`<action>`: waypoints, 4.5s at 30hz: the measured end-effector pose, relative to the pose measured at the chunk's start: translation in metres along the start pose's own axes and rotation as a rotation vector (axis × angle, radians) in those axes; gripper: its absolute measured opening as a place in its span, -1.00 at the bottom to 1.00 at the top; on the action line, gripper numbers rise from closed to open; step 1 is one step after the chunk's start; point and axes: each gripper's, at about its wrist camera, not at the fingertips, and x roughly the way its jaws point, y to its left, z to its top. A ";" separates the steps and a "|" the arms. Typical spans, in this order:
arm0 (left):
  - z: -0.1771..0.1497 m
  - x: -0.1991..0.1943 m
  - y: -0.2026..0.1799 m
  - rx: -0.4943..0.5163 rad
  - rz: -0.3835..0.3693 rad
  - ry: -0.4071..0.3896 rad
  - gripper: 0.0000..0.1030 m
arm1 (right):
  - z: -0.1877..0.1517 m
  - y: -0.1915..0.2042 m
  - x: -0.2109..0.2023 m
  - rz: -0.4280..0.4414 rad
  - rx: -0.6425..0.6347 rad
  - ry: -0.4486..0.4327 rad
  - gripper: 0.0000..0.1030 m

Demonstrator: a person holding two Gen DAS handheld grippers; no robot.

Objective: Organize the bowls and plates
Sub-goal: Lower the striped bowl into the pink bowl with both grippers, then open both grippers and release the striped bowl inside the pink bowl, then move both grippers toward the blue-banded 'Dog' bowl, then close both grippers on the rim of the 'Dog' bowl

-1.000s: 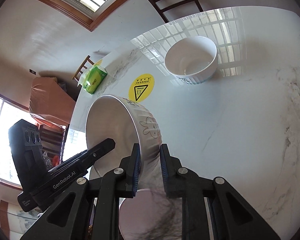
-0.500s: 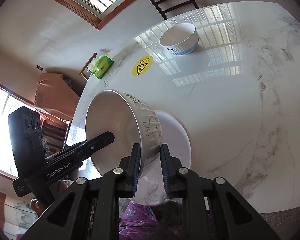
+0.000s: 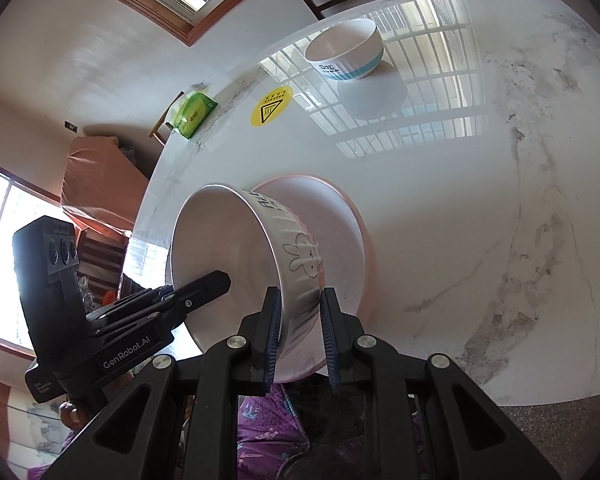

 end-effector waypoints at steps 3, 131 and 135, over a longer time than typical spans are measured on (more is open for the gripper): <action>-0.002 0.004 0.000 0.005 0.007 0.000 -0.76 | -0.001 -0.002 0.002 -0.005 0.004 0.009 -0.63; 0.273 0.174 0.035 -0.035 -0.088 -0.019 -0.39 | 0.277 -0.087 0.113 -0.136 0.017 -0.082 -0.13; 0.268 0.168 0.020 0.008 0.043 -0.039 -0.75 | 0.274 -0.087 0.115 -0.097 0.008 -0.070 -0.60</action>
